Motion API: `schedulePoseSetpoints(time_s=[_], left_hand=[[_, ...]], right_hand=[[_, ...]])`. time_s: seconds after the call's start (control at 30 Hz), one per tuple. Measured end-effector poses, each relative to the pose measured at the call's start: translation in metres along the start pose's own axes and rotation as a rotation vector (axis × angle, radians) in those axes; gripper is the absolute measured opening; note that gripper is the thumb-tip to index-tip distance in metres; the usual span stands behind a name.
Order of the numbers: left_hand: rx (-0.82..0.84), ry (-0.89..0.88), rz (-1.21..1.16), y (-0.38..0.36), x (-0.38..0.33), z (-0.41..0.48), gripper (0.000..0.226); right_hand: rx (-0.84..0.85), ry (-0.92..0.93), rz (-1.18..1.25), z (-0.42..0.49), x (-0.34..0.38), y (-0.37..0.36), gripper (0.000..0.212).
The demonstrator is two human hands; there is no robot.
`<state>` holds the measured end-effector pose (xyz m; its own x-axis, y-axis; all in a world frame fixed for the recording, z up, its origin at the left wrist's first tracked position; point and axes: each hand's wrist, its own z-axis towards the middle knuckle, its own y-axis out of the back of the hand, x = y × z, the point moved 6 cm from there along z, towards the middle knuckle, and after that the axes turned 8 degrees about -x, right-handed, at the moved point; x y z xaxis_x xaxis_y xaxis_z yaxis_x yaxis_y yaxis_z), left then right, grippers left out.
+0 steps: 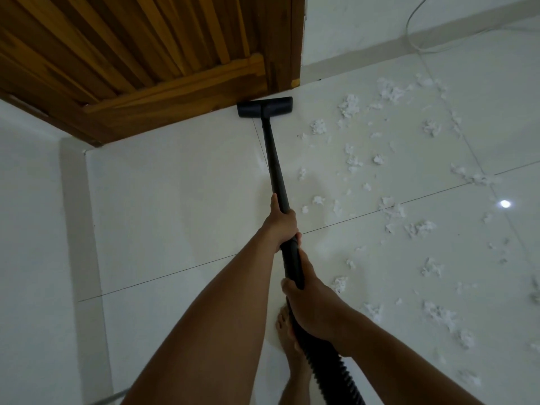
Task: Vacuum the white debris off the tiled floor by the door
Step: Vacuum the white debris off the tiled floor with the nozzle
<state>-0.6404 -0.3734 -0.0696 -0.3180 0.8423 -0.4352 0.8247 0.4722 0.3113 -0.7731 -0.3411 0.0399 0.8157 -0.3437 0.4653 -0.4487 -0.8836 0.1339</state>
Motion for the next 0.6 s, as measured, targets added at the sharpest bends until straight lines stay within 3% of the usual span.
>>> schedulePoseSetpoints(time_s=[0.37, 0.6], left_hand=[[0.081, 0.135, -0.045, 0.023, -0.018, -0.078, 0.071], [0.096, 0.164, -0.094, 0.03, -0.031, -0.096, 0.072]], right_hand=[[0.066, -0.067, 0.081, -0.078, 0.036, 0.007, 0.064], [0.026, -0.06, 0.01, -0.09, 0.053, 0.016, 0.064]])
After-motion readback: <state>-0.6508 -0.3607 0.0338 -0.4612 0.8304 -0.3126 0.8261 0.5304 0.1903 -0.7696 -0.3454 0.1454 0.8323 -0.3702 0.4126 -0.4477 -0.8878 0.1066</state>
